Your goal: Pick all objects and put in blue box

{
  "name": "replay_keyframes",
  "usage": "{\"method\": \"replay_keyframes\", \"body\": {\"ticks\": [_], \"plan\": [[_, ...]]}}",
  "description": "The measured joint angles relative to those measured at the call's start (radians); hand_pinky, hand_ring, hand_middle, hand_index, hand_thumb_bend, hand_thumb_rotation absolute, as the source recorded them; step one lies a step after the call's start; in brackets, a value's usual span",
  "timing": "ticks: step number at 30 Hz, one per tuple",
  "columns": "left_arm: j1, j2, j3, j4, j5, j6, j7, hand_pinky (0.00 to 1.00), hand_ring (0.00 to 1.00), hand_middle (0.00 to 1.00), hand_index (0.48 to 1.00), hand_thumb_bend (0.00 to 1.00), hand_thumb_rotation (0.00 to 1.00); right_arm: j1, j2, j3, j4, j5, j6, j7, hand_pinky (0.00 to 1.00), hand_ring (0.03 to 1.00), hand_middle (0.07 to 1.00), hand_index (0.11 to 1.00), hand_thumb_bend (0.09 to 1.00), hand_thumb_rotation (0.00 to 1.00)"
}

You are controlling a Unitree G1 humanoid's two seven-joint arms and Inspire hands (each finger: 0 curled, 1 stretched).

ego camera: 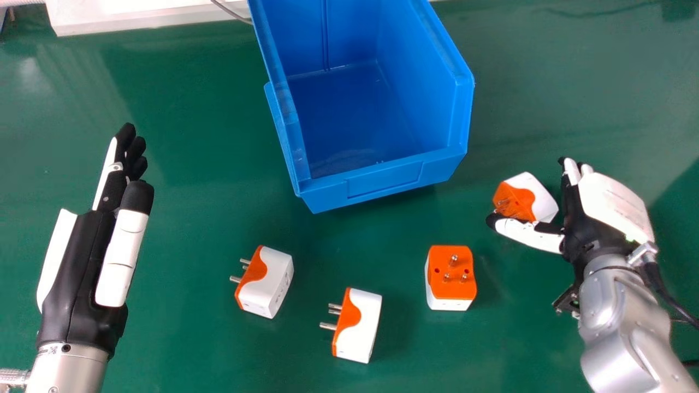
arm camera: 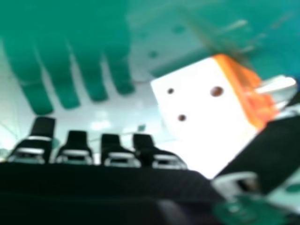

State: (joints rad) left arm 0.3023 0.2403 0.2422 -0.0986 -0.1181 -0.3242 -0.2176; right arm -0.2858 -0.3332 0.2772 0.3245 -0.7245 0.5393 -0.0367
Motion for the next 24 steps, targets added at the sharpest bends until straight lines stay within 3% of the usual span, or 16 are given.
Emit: {"method": "replay_keyframes", "body": {"ticks": [14, 24], "plan": [[0.002, -0.001, -0.003, -0.015, 0.001, 0.01, 0.002, 1.0, 1.0, 1.0, 1.0, 0.84, 1.0, -0.145, -0.019, 0.093, 0.113, -0.036, 0.091, 0.116, 0.9, 0.966, 0.994, 0.951, 0.518, 0.52], [0.008, -0.004, -0.009, -0.028, 0.002, 0.013, 0.006, 1.0, 1.0, 1.0, 1.0, 0.84, 1.0, -0.234, -0.035, 0.156, 0.17, -0.041, 0.133, 0.21, 0.89, 0.958, 0.99, 0.953, 0.515, 0.56]]}}
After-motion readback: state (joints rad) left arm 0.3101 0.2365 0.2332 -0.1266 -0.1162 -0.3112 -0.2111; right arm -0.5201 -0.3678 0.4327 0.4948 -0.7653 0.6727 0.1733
